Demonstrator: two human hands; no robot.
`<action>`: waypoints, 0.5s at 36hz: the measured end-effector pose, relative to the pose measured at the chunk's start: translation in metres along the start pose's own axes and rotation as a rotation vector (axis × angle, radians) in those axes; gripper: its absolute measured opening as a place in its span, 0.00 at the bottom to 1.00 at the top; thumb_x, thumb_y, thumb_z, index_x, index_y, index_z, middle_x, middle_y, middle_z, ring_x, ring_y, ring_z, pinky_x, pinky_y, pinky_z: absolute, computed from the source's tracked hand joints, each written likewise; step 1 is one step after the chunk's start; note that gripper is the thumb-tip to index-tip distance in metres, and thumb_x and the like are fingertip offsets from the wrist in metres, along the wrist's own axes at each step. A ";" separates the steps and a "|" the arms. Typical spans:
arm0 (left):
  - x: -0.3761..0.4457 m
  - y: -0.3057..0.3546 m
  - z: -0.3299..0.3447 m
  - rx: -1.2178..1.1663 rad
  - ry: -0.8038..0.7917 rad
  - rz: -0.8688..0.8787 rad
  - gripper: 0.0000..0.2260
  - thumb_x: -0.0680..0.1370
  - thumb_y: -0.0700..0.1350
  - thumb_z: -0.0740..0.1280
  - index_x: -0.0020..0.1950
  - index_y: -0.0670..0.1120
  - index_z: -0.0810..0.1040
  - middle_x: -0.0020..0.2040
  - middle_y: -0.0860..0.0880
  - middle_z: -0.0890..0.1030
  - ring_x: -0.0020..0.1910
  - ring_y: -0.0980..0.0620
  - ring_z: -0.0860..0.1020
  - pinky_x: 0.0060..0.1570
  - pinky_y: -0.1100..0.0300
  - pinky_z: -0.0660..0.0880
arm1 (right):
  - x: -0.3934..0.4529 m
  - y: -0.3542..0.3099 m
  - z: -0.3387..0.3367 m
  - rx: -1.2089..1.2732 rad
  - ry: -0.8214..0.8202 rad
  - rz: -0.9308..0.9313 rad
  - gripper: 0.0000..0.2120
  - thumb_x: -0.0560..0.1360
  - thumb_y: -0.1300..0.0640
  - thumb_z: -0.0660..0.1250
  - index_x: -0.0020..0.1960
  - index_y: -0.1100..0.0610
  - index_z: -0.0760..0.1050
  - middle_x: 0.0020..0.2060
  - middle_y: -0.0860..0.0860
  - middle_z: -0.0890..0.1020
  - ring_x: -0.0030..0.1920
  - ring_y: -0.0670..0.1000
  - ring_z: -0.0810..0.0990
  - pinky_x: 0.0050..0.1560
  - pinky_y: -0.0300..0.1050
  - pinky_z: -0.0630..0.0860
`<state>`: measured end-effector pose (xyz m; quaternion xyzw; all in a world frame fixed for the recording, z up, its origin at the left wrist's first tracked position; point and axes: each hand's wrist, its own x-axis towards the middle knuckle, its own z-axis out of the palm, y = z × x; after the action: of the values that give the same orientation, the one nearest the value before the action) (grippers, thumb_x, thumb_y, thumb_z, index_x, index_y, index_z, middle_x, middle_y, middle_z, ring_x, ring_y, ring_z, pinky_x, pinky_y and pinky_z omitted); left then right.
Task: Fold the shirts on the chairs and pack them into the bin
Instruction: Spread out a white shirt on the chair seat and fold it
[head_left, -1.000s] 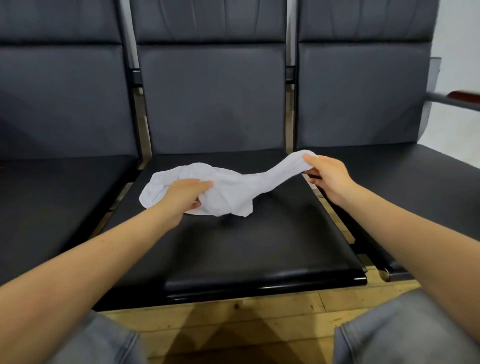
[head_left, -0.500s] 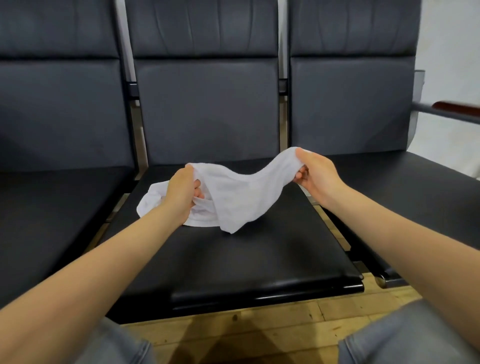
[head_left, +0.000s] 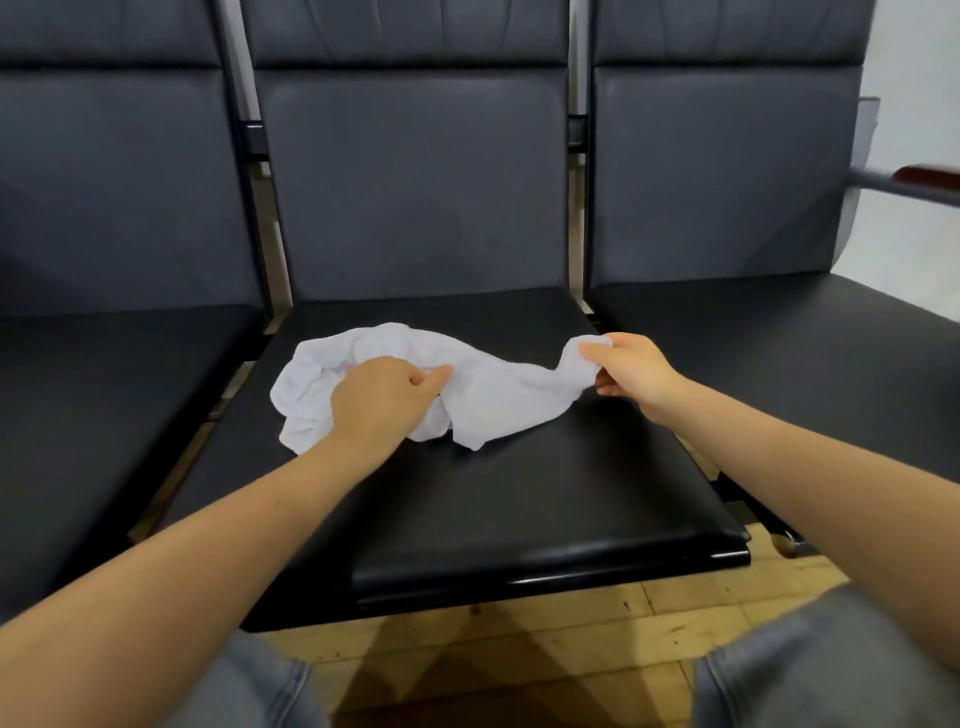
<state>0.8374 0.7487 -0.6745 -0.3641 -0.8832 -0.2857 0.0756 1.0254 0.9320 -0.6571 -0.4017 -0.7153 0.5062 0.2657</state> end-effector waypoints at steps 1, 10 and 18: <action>-0.001 0.000 0.001 0.008 -0.037 -0.036 0.27 0.77 0.64 0.60 0.27 0.46 0.72 0.25 0.51 0.73 0.27 0.52 0.73 0.30 0.58 0.63 | 0.001 0.001 -0.001 -0.005 -0.005 -0.003 0.07 0.80 0.57 0.63 0.53 0.59 0.77 0.46 0.55 0.80 0.42 0.49 0.78 0.41 0.40 0.75; 0.018 0.020 -0.009 -0.925 -0.400 -0.497 0.08 0.80 0.46 0.65 0.46 0.42 0.78 0.45 0.50 0.79 0.49 0.54 0.78 0.58 0.62 0.70 | 0.006 0.004 -0.005 0.044 0.026 0.022 0.12 0.78 0.60 0.66 0.61 0.60 0.77 0.55 0.55 0.81 0.53 0.52 0.79 0.42 0.39 0.76; 0.023 0.011 0.026 -0.429 -0.350 -0.411 0.19 0.63 0.70 0.67 0.33 0.56 0.69 0.54 0.46 0.73 0.54 0.44 0.69 0.58 0.48 0.68 | -0.001 0.002 0.005 0.058 -0.036 -0.009 0.06 0.78 0.61 0.64 0.51 0.56 0.79 0.49 0.54 0.81 0.46 0.51 0.79 0.43 0.40 0.76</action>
<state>0.8305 0.7836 -0.6827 -0.2295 -0.8575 -0.4074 -0.2145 1.0223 0.9293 -0.6610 -0.3817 -0.7067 0.5327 0.2667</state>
